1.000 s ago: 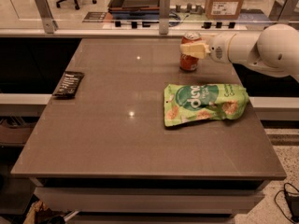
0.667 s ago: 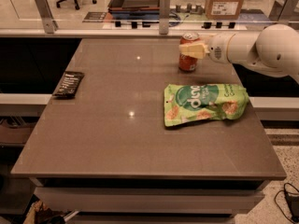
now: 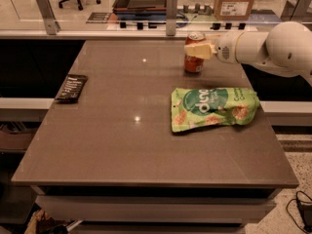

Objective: Move coke can near rxbar chocolate

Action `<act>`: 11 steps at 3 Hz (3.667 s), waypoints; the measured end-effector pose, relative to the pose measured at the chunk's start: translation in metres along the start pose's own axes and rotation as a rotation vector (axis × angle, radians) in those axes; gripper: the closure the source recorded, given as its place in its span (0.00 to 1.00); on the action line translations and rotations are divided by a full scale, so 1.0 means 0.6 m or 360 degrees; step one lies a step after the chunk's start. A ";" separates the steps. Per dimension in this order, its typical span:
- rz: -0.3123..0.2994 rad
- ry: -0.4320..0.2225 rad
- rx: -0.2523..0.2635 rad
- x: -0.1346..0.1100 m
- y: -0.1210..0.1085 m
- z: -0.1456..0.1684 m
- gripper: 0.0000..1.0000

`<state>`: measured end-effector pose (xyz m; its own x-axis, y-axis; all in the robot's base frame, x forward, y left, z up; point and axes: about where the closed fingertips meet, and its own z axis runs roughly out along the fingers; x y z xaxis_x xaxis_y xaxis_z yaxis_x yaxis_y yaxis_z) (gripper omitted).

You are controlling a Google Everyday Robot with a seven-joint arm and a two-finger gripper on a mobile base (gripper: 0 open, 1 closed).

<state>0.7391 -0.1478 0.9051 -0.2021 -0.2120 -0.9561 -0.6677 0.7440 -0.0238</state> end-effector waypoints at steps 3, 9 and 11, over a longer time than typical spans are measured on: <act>-0.0133 -0.0125 -0.0236 -0.098 0.103 0.007 1.00; 0.0002 -0.0070 -0.0519 -0.098 0.400 0.143 1.00; 0.0001 -0.0087 -0.0536 -0.088 0.453 0.177 1.00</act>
Offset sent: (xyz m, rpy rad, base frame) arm -0.0299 0.0600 0.0673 0.0092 -0.0942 0.1752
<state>0.6442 0.1329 0.9179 -0.1696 -0.1705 -0.9706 -0.8688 0.4908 0.0656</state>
